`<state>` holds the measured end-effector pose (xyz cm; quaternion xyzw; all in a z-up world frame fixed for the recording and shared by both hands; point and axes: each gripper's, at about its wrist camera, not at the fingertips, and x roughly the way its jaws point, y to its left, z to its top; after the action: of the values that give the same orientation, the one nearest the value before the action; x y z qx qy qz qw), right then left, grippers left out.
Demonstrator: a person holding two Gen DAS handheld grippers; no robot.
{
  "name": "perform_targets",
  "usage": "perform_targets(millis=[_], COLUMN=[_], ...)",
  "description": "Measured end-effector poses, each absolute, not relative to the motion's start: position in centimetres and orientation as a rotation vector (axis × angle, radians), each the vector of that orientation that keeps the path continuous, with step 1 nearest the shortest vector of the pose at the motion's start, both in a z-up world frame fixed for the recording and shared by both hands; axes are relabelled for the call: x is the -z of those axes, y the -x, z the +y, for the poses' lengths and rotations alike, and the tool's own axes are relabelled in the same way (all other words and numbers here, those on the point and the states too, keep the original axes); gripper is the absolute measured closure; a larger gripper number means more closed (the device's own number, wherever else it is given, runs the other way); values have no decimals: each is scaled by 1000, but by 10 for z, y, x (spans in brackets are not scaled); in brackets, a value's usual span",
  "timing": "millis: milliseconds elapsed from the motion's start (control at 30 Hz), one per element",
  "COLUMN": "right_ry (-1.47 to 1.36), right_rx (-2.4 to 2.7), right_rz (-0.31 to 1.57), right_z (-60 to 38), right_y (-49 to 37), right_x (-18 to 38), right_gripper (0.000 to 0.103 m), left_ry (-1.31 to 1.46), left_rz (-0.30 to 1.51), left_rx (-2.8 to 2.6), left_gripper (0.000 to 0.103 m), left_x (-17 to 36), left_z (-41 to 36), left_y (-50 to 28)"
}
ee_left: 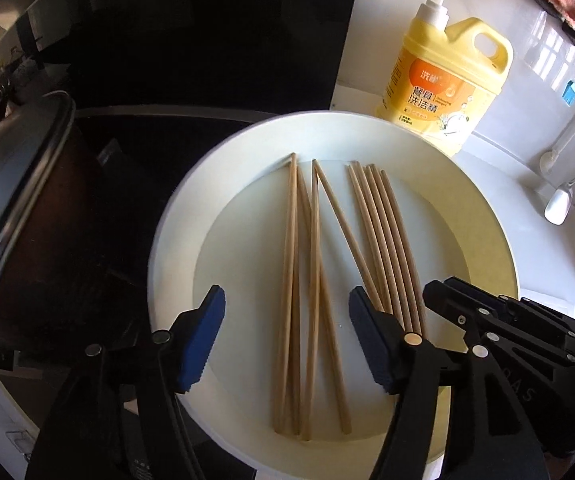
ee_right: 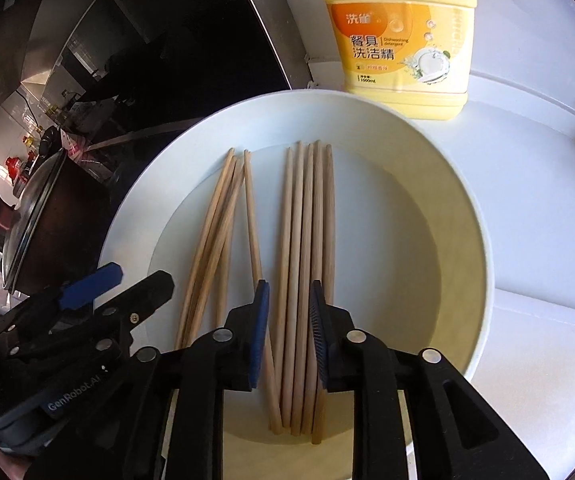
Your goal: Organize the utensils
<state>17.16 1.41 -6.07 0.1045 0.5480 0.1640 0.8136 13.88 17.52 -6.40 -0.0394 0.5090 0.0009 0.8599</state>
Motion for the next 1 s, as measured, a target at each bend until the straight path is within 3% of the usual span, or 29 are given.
perform_targets(millis=[200, 367, 867, 1000], right_ry=[-199, -175, -147, -139], right_rx=[-335, -320, -326, -312], right_rz=[1135, 1106, 1089, 1090], right_z=[5, 3, 3, 3], right_y=[-162, -157, -140, -137], right_x=[45, 31, 16, 13], right_gripper=[67, 57, 51, 43], left_ry=[59, 66, 73, 79], left_rz=[1061, 1078, 1044, 1038], left_rx=[-57, -82, -110, -111], left_gripper=[15, 12, 11, 8], left_x=[49, 45, 29, 26], left_z=[179, 183, 187, 189], left_y=[-135, -131, -112, -108])
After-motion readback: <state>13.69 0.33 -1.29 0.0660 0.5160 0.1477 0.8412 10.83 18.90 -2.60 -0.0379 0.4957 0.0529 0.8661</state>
